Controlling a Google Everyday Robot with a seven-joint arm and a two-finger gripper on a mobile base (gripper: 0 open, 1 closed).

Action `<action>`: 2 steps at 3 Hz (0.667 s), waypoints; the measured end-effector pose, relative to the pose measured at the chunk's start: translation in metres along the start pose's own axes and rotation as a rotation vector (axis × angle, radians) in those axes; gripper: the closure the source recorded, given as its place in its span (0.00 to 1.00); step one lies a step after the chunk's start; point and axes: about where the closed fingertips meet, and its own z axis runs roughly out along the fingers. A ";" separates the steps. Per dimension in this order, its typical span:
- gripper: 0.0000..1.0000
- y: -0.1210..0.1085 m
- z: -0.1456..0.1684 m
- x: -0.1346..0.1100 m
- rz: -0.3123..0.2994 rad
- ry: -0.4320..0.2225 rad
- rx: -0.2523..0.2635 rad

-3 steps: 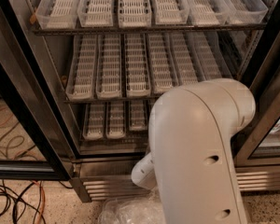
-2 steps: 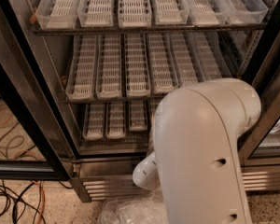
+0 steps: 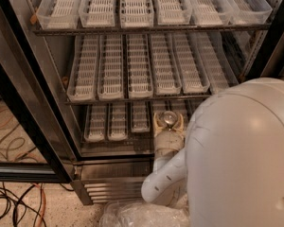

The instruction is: Pick 7up can from bottom shelf of fridge

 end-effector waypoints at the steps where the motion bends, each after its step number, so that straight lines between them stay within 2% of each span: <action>1: 1.00 0.006 -0.025 -0.021 0.033 -0.012 -0.093; 2: 1.00 0.001 -0.049 -0.030 0.049 0.019 -0.185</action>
Offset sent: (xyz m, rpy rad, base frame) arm -0.0885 0.0025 0.0381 0.0342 0.0248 0.2938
